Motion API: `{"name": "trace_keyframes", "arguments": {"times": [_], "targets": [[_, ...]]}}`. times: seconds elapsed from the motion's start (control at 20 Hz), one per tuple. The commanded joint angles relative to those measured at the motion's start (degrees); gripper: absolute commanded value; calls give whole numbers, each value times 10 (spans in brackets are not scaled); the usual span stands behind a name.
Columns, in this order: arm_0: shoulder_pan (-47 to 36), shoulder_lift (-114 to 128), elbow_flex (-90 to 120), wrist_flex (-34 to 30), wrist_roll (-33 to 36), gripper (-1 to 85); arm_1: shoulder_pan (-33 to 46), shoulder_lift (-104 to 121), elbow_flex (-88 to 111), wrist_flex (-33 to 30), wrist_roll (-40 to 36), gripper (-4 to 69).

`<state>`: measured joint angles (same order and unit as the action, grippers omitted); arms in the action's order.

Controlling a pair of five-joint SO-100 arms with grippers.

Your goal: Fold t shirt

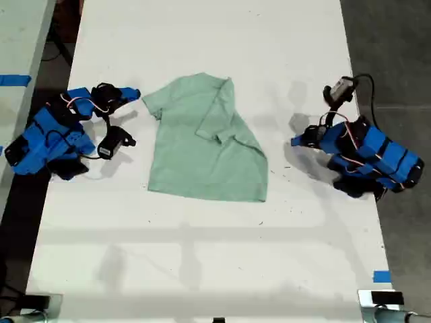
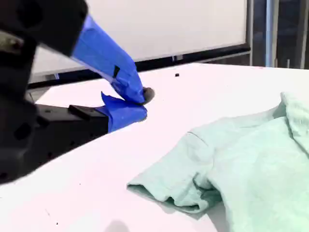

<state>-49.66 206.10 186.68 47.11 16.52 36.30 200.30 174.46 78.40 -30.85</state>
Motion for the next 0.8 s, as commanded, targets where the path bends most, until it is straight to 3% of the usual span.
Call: {"name": "trace_keyframes", "arguments": {"times": [0.0, 0.1, 0.35, 0.4, 0.5, 0.55, 0.75], "targets": [[-13, 7, -48, -6, -101, -3, 0, 8, 25, 4, 2, 18], [-77, -24, -145, 72, -83, -3, 3, 8, 25, 3, -2, 18], [-118, -491, -458, 122, 44, -3, 4, 8, 25, 3, -2, 18], [-123, -567, -498, 122, 86, -2, 4, 8, 25, 3, -2, 18], [-127, -705, -553, 111, 165, 192, 3, 8, 25, 3, -1, 18], [-133, -780, -573, 106, 195, 236, 4, 8, 25, 3, -1, 18], [-134, -926, -590, 41, 256, 254, 3, 8, 25, 3, -1, 18]]}}
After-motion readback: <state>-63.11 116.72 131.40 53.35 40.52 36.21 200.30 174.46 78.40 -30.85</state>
